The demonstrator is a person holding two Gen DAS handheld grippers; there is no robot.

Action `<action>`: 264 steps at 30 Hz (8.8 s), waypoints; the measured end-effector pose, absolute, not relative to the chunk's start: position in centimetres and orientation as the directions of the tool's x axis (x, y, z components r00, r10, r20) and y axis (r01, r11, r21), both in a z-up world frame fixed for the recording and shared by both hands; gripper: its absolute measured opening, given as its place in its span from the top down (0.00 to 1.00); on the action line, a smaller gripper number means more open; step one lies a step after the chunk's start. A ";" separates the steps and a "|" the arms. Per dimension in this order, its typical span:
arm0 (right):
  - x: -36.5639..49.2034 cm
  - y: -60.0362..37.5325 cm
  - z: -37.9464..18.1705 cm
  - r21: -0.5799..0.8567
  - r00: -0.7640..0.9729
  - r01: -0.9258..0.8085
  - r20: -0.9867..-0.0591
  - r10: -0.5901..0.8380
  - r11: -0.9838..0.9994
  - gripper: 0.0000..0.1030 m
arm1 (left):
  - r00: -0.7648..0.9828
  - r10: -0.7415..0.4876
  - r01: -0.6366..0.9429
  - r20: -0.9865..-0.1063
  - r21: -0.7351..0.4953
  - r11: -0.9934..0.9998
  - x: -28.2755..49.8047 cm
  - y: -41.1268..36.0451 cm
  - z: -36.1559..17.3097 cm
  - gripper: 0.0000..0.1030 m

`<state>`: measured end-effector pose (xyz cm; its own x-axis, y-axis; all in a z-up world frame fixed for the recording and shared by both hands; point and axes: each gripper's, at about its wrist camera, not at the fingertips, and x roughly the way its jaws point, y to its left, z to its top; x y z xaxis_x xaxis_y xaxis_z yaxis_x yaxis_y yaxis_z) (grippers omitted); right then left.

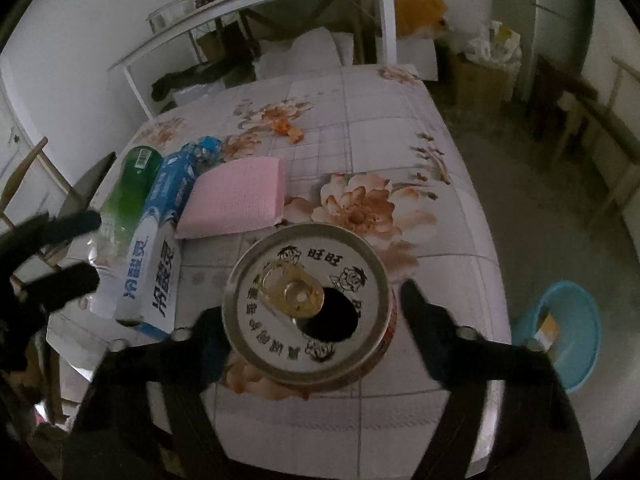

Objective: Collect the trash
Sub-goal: 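Grasp the pink sponge with the left gripper and lift it, then carry the pink sponge and red can toward the blue wastebasket with both grippers, then open both grippers over the wastebasket, dropping sponge and can in, then move both open grippers back over the table toward the remaining trash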

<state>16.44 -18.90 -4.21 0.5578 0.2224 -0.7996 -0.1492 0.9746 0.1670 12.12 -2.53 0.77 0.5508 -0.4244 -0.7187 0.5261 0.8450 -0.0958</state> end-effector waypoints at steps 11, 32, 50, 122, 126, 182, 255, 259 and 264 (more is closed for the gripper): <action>16.0 -21.9 -3.9 0.208 0.589 -0.078 -0.779 0.214 0.975 0.37 | 0.433 -0.275 0.686 -0.859 0.116 0.718 20.4 -7.8 -0.6 0.13; 15.8 -23.7 -3.8 0.258 0.596 -0.071 -0.764 0.249 0.963 0.37 | 0.174 -0.116 0.702 -0.978 0.041 0.711 27.9 -13.8 -6.7 0.17; 15.5 -23.9 -3.8 0.263 0.596 -0.064 -0.764 0.248 0.963 0.36 | 0.147 -0.337 0.560 -0.930 -0.202 0.804 27.4 -12.4 -3.9 0.07; 13.9 -25.1 -2.9 0.243 0.623 -0.031 -0.754 0.209 0.970 0.34 | 0.531 -0.131 0.662 -0.837 0.313 0.681 19.2 -15.7 -0.5 0.24; 13.7 -25.4 -2.8 0.246 0.629 -0.030 -0.749 0.210 0.969 0.34 | 0.542 -0.132 0.660 -0.830 0.323 0.678 18.8 -15.9 -0.1 0.24; 6.4 -58.0 -12.4 0.443 0.583 0.711 -0.806 -0.105 0.546 0.19 | -0.029 -0.476 0.822 -0.879 -0.292 0.489 18.2 -51.0 -2.3 0.08; 37.5 -10.9 -7.5 0.162 0.380 -0.374 -0.871 0.311 0.913 0.85 | 0.033 -0.083 0.467 -0.996 -0.058 0.882 36.7 0.5 -6.6 0.49; 37.4 -11.3 -8.1 0.155 0.383 -0.363 -0.874 0.299 0.919 0.98 | 0.016 -0.072 0.453 -0.997 -0.057 0.890 37.5 0.3 -7.3 0.60; 37.2 -13.1 -8.1 0.192 0.378 -0.328 -0.871 0.315 0.925 1.00 | 0.048 -0.089 0.452 -0.995 -0.058 0.890 38.8 -0.8 -6.8 0.73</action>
<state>37.20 -13.05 -8.07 0.3777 0.3149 -0.8707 -0.3276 0.9250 0.1925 38.82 -0.76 -6.76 0.0481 -0.0893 -0.9948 0.4519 0.8902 -0.0581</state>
